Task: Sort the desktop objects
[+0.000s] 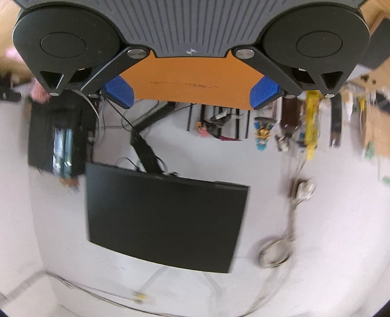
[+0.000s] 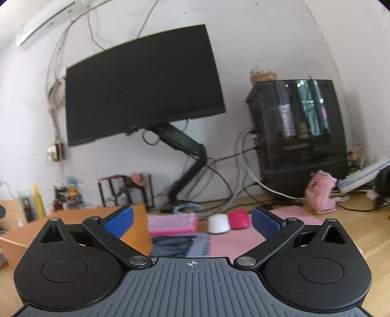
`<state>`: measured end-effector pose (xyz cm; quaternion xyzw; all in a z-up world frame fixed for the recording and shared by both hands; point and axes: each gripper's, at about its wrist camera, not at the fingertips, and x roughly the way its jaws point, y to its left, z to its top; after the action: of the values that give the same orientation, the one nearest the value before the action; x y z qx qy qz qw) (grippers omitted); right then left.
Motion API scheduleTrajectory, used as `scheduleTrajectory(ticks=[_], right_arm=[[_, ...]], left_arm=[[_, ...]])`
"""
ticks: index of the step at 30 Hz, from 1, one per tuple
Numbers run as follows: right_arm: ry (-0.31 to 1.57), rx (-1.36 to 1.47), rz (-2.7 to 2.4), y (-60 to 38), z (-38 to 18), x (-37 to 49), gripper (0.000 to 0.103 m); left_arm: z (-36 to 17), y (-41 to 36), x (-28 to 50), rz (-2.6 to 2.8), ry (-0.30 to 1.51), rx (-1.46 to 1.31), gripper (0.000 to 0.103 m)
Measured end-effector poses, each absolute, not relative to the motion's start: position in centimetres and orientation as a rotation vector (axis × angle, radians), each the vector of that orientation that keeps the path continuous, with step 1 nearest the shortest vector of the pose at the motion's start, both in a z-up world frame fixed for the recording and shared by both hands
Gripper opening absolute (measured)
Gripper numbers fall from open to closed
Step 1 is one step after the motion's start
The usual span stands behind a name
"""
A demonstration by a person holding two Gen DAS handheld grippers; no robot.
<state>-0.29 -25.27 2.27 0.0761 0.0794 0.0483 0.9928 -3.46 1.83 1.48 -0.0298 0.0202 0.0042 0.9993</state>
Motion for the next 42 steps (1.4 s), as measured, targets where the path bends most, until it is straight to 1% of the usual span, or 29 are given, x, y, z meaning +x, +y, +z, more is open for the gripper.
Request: scheduleTrajectory(ticks=[6, 10, 22, 42], right_arm=[[0.192, 0.127, 0.116, -25.1, 1.2, 0.0, 0.103], [0.215, 0.11, 0.129, -25.0, 0.6, 0.2, 0.103], [0.22, 0.113, 0.152, -24.7, 0.8, -0.8, 0.103], [0.217, 0.113, 0.161, -24.7, 1.1, -1.6, 0.103]], left_arm=[[0.7, 0.1, -1.8, -0.002, 0.176, -0.016, 0.103], [0.6, -0.1, -1.4, -0.008, 0.212, -0.023, 0.103], [0.8, -0.6, -1.7, 0.074, 0.244, 0.002, 0.103], [0.2, -0.4, -1.5, 0.067, 0.271, -0.016, 0.103]])
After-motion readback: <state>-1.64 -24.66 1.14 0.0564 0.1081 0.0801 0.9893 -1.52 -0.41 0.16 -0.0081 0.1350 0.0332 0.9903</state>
